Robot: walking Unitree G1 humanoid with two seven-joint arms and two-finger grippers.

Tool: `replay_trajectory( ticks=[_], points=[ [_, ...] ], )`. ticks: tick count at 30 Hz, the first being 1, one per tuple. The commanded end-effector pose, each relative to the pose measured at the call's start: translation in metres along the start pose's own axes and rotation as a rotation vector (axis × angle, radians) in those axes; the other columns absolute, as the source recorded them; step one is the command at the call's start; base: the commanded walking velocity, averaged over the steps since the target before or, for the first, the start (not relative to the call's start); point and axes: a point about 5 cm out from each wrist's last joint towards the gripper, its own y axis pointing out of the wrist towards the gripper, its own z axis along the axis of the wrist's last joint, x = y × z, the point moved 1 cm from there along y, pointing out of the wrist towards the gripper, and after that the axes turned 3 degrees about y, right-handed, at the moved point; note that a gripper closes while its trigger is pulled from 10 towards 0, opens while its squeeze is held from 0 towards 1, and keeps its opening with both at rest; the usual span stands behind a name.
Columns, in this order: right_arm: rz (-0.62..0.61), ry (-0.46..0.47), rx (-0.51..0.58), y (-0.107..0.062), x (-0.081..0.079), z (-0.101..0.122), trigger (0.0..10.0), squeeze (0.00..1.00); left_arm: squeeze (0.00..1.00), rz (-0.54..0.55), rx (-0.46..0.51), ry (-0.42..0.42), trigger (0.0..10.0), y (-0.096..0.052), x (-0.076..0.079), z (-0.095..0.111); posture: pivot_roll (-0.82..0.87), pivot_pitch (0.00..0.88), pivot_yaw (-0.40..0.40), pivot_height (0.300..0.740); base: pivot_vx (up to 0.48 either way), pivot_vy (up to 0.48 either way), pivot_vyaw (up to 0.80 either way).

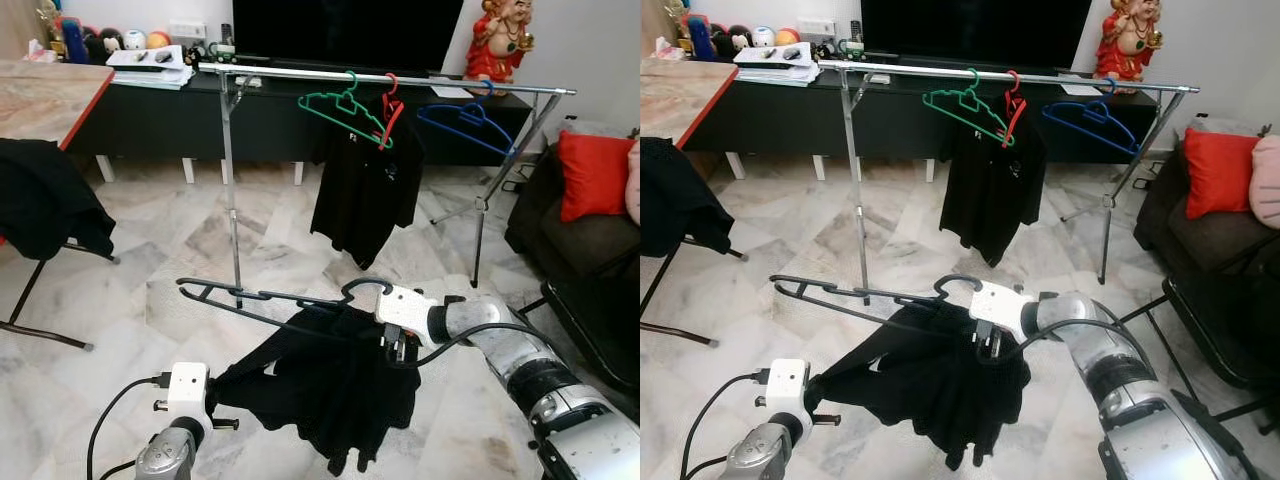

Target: Hang hanger

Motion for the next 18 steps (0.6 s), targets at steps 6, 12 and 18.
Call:
replay_trajectory(
  ticks=[6,12,18],
  points=[
    [-0.012,-0.114,-0.245,-0.032,0.006,-0.039,0.0,0.0,0.0,0.051,-0.067,0.007,0.0,-0.009,-0.016,-0.016,0.05,0.083,-0.11,0.74,0.0,0.0,0.0],
    [-0.022,-0.094,-0.253,-0.036,0.006,-0.043,0.0,0.0,0.0,0.048,-0.071,0.012,0.0,-0.009,-0.016,-0.016,0.05,0.079,-0.106,0.74,0.0,0.0,0.0],
    [0.041,-0.146,-0.325,-0.037,-0.002,-0.053,0.0,0.0,0.0,0.039,-0.079,0.028,0.0,-0.009,-0.015,-0.017,0.05,0.081,-0.102,0.74,0.0,0.0,0.0]
  ],
)
